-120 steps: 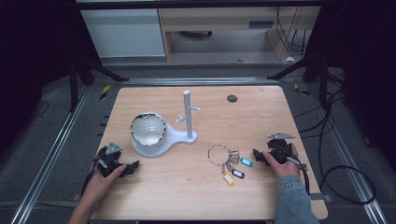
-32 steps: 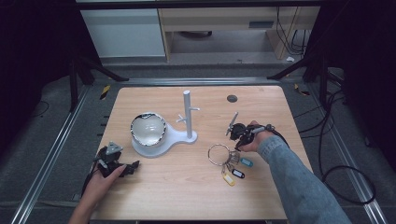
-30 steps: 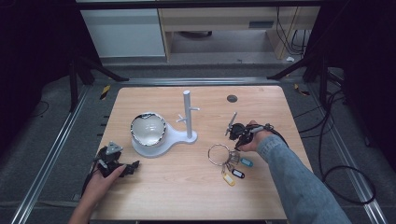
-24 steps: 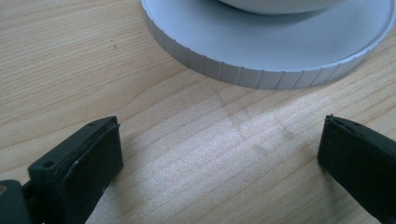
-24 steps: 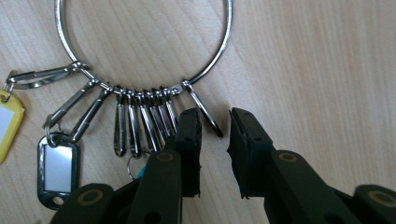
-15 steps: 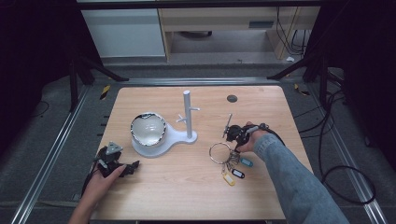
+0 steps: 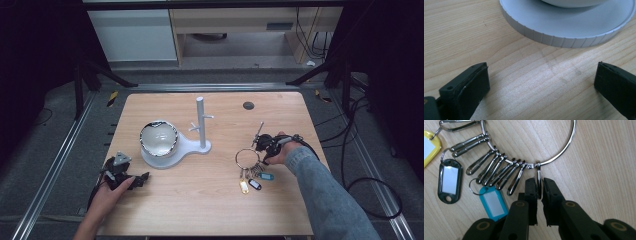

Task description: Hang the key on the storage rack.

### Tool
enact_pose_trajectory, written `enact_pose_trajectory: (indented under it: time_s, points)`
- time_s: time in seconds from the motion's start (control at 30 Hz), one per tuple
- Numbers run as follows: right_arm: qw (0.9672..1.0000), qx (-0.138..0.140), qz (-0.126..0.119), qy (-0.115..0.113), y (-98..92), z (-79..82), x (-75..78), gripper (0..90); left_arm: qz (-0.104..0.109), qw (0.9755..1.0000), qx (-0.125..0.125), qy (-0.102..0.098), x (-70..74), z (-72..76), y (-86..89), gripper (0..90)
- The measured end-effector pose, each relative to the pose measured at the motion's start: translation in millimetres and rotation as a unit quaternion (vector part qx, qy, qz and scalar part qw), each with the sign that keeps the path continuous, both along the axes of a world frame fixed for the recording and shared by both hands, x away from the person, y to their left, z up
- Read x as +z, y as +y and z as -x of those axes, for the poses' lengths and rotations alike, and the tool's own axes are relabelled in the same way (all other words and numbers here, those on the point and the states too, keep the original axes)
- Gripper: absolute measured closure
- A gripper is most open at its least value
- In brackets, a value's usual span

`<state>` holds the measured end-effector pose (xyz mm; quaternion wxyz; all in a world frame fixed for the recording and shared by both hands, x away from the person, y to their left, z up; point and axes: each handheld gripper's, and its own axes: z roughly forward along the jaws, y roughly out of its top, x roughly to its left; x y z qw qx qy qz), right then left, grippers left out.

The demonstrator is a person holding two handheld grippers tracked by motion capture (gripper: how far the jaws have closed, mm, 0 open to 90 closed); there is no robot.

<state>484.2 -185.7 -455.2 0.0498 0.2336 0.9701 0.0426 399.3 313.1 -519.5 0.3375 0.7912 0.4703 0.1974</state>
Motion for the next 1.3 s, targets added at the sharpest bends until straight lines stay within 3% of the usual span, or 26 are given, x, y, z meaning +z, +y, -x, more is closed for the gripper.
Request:
enact_pose_trajectory:
  time_s: [0.17, 0.37, 0.6, 0.7, 1.0, 1.2, 1.3]
  points:
    - [1.0, -0.001, -0.002, 0.004, 4.6, -3.0, -5.2, 79.6, 0.0, 1.0, 0.0, 0.0, 0.0, 0.0, 0.0, 0.0]
    - [0.9998, -0.008, -0.01, 0.016, 4.3, -5.3, -6.7, 87.8, 0.0, 1.0, 0.0, 0.0, 0.0, 0.0, 0.0, 0.0]
    - [0.9991, -0.017, -0.028, 0.026, 1.5, -5.1, -4.4, 88.4, 0.0, 1.0, 0.0, 0.0, 0.0, 0.0, 0.0, 0.0]
    - [0.9987, -0.019, -0.045, 0.015, -0.5, -5.7, 7.9, 88.5, 0.0, 1.0, 0.0, 0.0, 0.0, 0.0, 0.0, 0.0]
    - [0.996, -0.015, -0.086, -0.021, 3.0, -8.3, 66.9, 88.6, 0.0, 1.0, 0.0, 0.0, 0.0, 0.0, 0.0, 0.0]
    - [0.9953, -0.017, -0.089, -0.035, 8.4, -13.2, 93.3, 88.7, 0.0, 1.0, 0.0, 0.0, 0.0, 0.0, 0.0, 0.0]
    - [0.9953, -0.022, -0.087, -0.038, 9.8, -14.7, 99.6, 88.7, 0.0, 1.0, 0.0, 0.0, 0.0, 0.0, 0.0, 0.0]
